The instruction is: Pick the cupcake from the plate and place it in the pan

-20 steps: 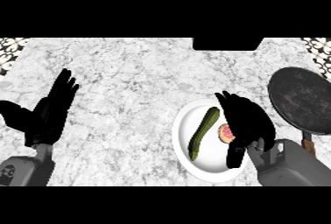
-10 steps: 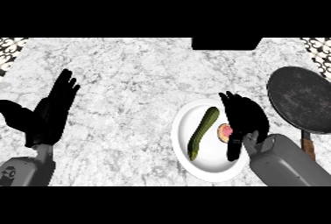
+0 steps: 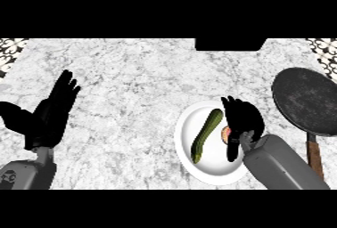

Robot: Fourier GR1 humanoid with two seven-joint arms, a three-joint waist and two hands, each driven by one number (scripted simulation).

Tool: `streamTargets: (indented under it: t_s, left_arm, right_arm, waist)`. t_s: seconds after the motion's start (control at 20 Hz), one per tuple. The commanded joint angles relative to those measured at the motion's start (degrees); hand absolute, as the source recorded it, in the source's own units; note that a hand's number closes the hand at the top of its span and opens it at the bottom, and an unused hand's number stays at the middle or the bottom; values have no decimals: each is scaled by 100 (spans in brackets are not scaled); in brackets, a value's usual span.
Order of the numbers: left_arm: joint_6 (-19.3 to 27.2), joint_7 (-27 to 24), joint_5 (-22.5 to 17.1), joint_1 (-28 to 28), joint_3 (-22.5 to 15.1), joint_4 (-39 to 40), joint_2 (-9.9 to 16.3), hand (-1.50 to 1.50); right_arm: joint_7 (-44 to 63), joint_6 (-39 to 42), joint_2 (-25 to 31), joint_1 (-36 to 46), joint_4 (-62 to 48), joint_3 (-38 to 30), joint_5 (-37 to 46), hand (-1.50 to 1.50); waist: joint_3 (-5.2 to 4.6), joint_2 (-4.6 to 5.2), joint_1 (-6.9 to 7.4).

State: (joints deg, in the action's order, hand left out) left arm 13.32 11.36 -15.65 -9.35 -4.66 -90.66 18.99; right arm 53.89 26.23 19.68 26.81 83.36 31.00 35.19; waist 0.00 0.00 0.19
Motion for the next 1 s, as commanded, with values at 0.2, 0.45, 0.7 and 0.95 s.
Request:
streamTargets:
  t_s: [0.2,0.45,0.7,0.95]
  left_arm:
    - [-300,188,88,-29,290,-137,-94,0]
    - [-399,-294,380,49,350,289,-398,0]
    - [-302,196,539,-31,270,-61,-454,0]
    - [-592,-207,459,435,392,-74,-595,0]
  right_arm:
    - [-513,-350,-351,-475,-517,-266,811,-150]
    - [-896,129,-535,-28,-1035,-862,796,-150]
    - [-1514,-481,-905,13,-1509,-557,1391,150]
    - [-2015,-567,-782,-50,-1572,-906,1486,150]
  waist:
    - [1,-2,1]
    - [0,3,0]
    - [1,2,14]
    - [0,0,11]
